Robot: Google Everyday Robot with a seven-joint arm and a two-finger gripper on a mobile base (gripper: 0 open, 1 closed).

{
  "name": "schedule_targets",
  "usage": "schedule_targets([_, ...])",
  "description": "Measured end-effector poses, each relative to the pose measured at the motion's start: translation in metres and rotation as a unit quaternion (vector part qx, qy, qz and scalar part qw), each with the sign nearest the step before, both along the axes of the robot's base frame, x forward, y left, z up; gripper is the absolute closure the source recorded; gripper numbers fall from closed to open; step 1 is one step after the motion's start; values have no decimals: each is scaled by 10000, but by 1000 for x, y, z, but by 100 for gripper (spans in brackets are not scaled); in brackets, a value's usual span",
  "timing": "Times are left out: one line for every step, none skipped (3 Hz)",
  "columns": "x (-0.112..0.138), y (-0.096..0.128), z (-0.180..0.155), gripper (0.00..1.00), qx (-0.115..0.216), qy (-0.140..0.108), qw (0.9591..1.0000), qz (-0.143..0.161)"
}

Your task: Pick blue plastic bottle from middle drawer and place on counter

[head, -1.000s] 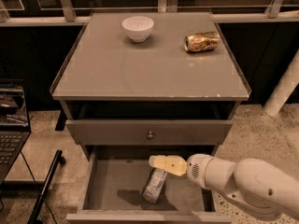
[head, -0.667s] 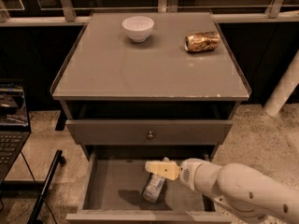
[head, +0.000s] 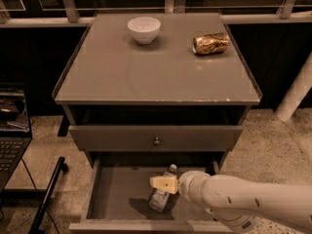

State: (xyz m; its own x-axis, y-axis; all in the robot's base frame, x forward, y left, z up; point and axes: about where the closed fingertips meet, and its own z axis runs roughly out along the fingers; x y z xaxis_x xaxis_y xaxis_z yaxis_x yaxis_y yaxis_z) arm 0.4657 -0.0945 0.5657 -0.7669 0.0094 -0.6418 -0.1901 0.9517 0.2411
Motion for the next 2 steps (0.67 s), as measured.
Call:
schedule_targets([0, 1, 1, 0, 25, -20, 10000, 11])
schedule_targets([16, 5, -26, 0, 26, 163, 9998, -129])
